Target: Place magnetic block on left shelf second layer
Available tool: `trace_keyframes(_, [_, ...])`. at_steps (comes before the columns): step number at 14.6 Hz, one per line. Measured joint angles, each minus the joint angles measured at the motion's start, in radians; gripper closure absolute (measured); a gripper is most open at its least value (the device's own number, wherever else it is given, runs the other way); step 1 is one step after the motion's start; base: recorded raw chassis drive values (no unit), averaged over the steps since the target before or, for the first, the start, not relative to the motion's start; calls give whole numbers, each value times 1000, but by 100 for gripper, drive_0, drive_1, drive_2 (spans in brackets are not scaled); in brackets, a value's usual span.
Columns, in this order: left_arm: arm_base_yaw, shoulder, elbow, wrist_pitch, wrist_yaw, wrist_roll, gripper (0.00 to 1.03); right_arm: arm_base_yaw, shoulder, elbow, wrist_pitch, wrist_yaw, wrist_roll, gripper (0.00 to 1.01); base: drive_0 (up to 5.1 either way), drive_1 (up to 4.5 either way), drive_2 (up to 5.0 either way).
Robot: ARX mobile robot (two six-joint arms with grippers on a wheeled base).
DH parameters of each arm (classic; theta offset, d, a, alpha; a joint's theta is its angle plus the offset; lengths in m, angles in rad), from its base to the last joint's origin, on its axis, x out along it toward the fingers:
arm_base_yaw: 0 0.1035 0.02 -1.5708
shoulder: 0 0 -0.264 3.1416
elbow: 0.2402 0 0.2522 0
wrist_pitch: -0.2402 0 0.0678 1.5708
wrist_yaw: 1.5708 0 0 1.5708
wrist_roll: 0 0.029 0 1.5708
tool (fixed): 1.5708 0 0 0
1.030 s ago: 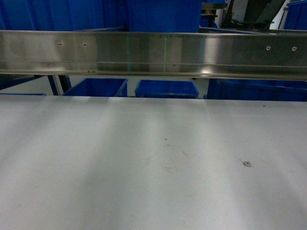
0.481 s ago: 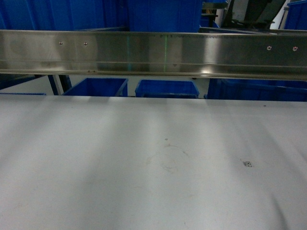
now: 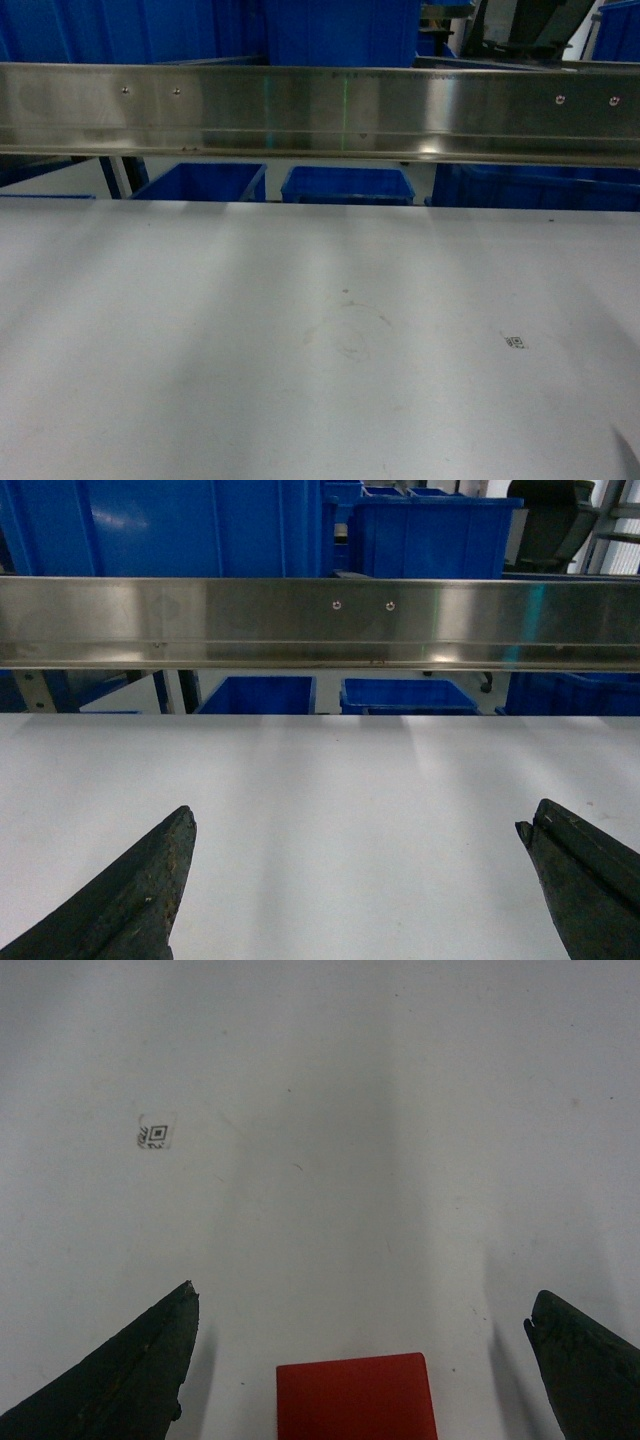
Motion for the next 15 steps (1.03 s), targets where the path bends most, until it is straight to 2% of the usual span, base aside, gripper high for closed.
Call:
trace_keyframes(2, [0,0,0,0,0,0,5,6,87,-9,70,14,-42,3,0,0,0])
trace_keyframes(4, [0,0,0,0,0,0,5,13,149,-9,122,27,-64,3,0,0,0])
trace_keyframes(5, [0,0,0,0,0,0,5,19,165,-9,140,39,-74,9,0,0,0])
trace_keyframes(7, [0,0,0,0,0,0,5,25,168,-14,153,60,-81,40,0,0,0])
trace_keyframes(8, [0,0,0,0,0,0,5,31,148,-31,144,53,-81,56,0,0,0])
trace_keyframes(9, [0,0,0,0,0,0,5,30,119,-47,125,39,-80,65,0,0,0])
trace_keyframes(10, [0,0,0,0,0,0,5,27,56,-68,74,25,-73,67,0,0,0])
trace_keyframes(13, [0,0,0,0,0,0,5,26,-195,-60,-116,29,-46,67,0,0,0])
trace_keyframes(15, [0,0,0,0,0,0,5,32,-373,-2,-253,55,-38,67,0,0,0])
